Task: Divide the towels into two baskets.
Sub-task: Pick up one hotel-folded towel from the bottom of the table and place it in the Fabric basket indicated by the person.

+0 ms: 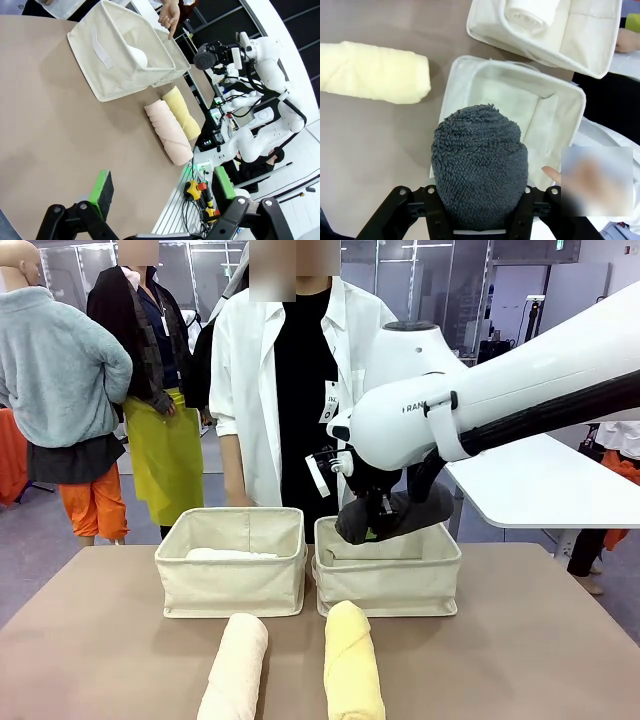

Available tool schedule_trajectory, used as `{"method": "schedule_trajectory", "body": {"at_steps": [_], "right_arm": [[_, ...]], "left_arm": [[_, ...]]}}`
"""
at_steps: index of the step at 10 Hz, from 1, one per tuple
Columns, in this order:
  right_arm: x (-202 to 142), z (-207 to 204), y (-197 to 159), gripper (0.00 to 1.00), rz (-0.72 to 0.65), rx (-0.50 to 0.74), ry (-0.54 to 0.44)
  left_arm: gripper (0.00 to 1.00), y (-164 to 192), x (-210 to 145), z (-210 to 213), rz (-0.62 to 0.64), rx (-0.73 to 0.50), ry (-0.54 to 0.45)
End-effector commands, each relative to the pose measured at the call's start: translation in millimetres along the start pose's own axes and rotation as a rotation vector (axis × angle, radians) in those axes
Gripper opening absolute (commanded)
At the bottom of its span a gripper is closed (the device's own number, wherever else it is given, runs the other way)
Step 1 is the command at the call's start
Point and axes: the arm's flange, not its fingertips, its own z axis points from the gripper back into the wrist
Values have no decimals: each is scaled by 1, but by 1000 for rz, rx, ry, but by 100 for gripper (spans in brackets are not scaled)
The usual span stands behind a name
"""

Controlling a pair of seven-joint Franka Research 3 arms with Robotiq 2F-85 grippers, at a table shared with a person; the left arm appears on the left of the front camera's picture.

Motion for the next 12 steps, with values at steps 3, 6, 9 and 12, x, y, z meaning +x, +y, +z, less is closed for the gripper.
{"method": "schedule_trajectory", "body": {"at_steps": [3,6,9,12], "right_arm": [[-20,-37,-49,42,-54,-23,-19],[-27,-64,-72,42,-100,25,-31],[-27,-74,-76,72,-160,25,-8],[-26,-70,-73,100,-151,28,8]], "left_arm": [[100,-5,-4,1,-8,4,3],[100,-5,-4,1,-8,4,3],[100,-5,-4,1,-8,4,3],[100,-5,-4,1,-8,4,3]]}}
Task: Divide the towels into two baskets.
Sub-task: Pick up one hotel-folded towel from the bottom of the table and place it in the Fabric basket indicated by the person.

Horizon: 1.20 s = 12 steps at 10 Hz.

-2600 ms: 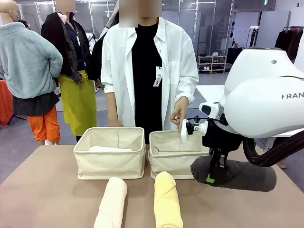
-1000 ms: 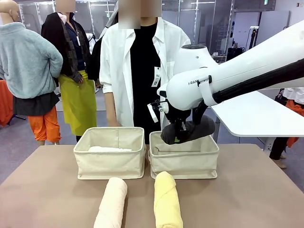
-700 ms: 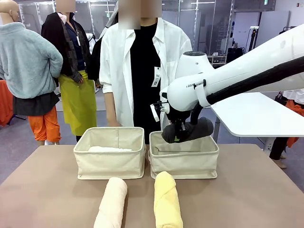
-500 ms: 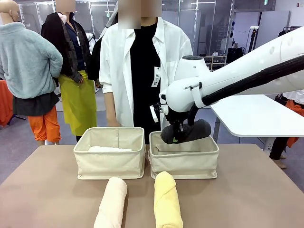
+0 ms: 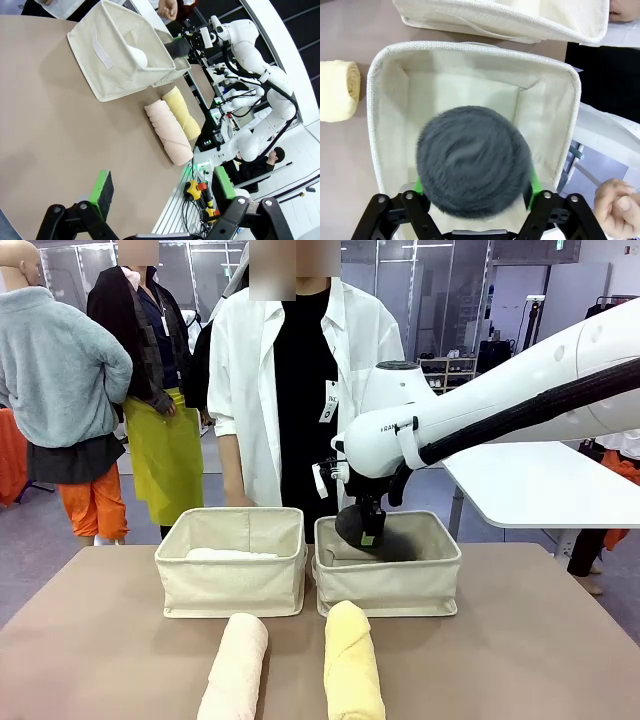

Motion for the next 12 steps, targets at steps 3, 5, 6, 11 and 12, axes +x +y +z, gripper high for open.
{"method": "schedule_trajectory", "body": {"at_steps": [3,5,6,11,12], "right_arm": [[2,14,13,100,-23,-26,43],[3,8,0,100,-2,-13,8],[3,8,0,100,-2,-13,8],[3,8,0,100,-2,-13,8],[3,8,0,100,-2,-13,8]], "left_arm": [[100,-5,-4,1,-8,4,3],[100,-5,-4,1,-8,4,3],[100,-5,-4,1,-8,4,3],[100,-5,-4,1,-8,4,3],[100,-5,-4,1,-8,4,3]]}}
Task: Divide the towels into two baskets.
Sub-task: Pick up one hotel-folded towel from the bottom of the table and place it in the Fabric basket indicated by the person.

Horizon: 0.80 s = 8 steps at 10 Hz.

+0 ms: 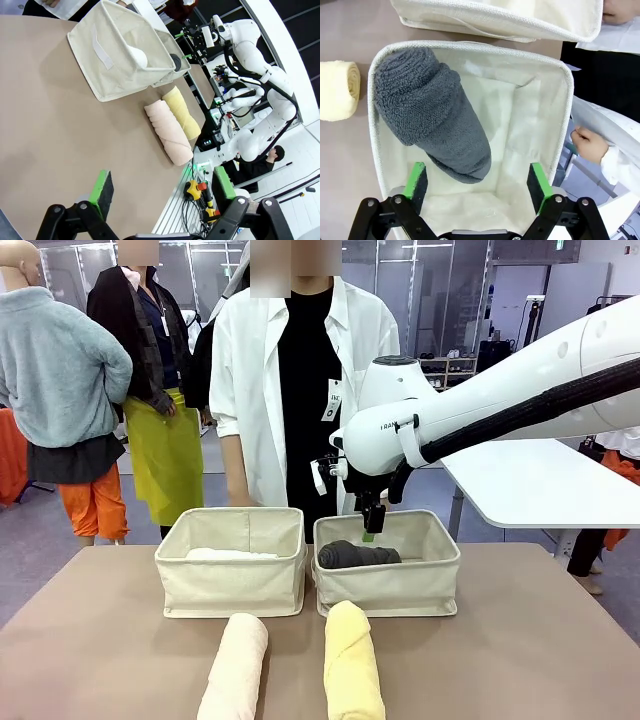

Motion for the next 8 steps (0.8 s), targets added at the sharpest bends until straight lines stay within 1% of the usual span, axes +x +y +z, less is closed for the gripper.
{"method": "schedule_trajectory", "body": {"at_steps": [1,6,7,8], "right_arm": [[0,1,0,100,2,0,-3],[0,0,0,100,0,0,0],[-8,23,2,100,-49,10,25],[-32,43,12,100,-153,81,-59]], "left_arm": [[100,-5,-4,1,-8,4,3],[100,-5,-4,1,-8,4,3],[100,-5,-4,1,-8,4,3],[100,-5,-4,1,-8,4,3]]}}
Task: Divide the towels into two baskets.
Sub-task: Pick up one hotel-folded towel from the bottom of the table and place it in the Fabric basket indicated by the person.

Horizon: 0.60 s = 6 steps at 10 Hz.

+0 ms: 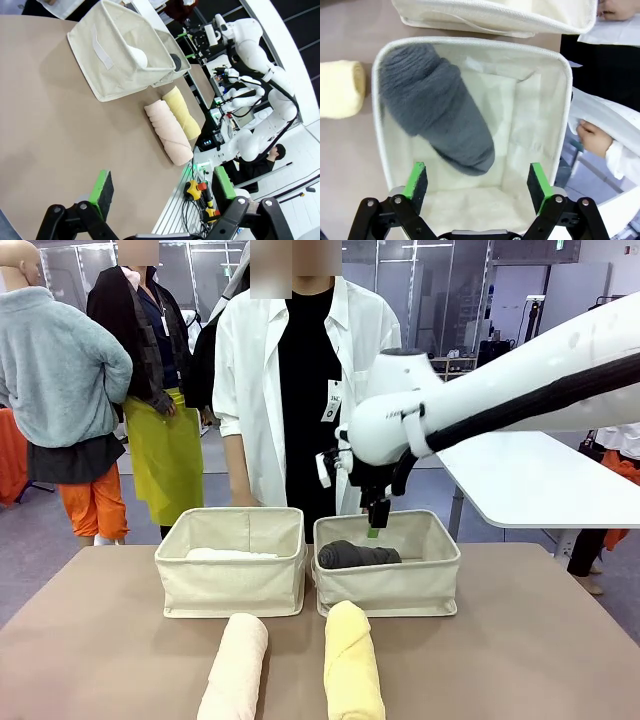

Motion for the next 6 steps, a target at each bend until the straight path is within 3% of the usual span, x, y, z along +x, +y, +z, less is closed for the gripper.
{"method": "schedule_trajectory", "body": {"at_steps": [1,3,6], "right_arm": [[-43,41,20,100,-200,73,-92],[-97,67,35,100,-434,89,-251],[-189,69,79,100,-780,262,-479]], "left_arm": [[100,-5,-4,1,-8,4,3],[100,-5,-4,1,-8,4,3],[100,-5,-4,1,-8,4,3]]}}
